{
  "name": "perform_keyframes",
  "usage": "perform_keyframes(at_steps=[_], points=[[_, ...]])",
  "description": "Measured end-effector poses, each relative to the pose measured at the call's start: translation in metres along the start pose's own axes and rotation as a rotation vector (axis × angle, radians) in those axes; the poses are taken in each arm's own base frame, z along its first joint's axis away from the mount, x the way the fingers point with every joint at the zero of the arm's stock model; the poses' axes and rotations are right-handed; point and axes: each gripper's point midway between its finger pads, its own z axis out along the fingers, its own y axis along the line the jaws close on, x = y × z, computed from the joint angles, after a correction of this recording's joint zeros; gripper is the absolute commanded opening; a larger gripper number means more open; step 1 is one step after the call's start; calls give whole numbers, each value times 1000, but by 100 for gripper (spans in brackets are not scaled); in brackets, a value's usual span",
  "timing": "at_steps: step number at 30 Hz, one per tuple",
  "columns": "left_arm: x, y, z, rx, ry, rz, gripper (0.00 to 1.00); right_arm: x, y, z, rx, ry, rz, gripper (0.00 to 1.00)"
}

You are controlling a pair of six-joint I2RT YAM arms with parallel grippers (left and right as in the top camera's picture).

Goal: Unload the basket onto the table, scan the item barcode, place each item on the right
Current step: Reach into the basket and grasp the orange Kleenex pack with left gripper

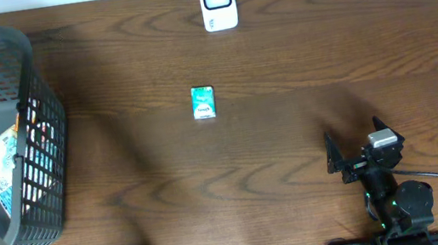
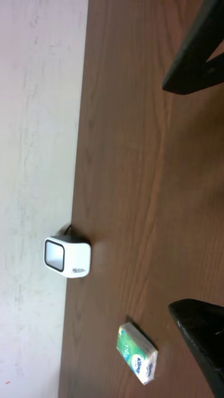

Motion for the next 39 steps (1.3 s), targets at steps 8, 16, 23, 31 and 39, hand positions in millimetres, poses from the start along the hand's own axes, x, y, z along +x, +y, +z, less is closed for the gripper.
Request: perform_keyframes(at_steps=[8, 16, 23, 31, 39], points=[[10, 28, 81, -43, 165, 73, 88, 0, 0, 0, 0, 0, 0, 99], [27, 11, 155, 138, 292, 321, 87, 0, 0, 0, 0, 0, 0, 99], [72, 13, 234, 250, 463, 415, 83, 0, 0, 0, 0, 0, 0, 99], [109, 21, 289, 311, 561, 438, 81, 0, 0, 0, 0, 0, 0, 99], [118, 20, 300, 343, 573, 478, 77, 0, 0, 0, 0, 0, 0, 99]])
